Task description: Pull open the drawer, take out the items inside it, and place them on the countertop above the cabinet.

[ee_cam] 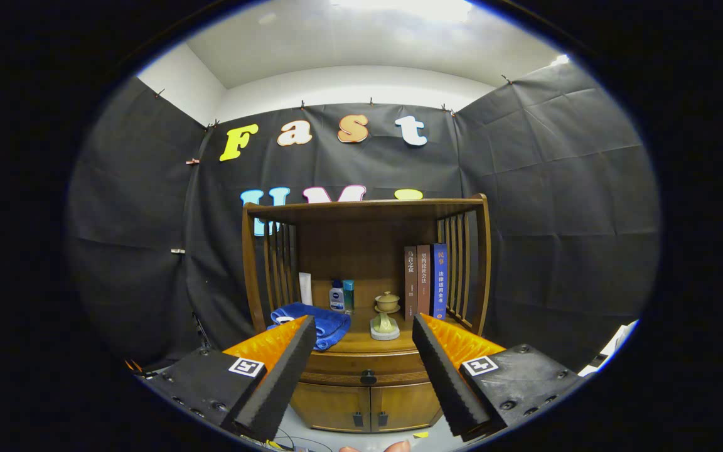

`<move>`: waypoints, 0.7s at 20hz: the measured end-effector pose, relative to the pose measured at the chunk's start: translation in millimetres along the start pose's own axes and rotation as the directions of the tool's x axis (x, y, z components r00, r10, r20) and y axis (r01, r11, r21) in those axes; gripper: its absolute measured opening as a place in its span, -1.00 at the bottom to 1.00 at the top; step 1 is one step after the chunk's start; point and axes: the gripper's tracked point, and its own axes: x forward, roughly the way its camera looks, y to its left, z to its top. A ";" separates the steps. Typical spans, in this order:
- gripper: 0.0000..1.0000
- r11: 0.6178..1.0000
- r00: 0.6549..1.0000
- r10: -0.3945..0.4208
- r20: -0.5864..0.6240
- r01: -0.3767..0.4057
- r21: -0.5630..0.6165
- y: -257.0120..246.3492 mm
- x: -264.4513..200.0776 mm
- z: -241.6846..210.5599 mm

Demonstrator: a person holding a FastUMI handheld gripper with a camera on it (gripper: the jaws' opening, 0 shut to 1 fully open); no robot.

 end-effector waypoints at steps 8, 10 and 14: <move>0.97 1.000 1.000 -0.005 0.009 0.005 0.000 -0.1 -1.0 0.7; 0.98 1.000 1.000 -0.002 0.009 0.002 0.000 1.6 -1.4 0.4; 0.98 1.000 1.000 0.003 0.002 -0.003 -0.009 3.5 -2.3 -1.6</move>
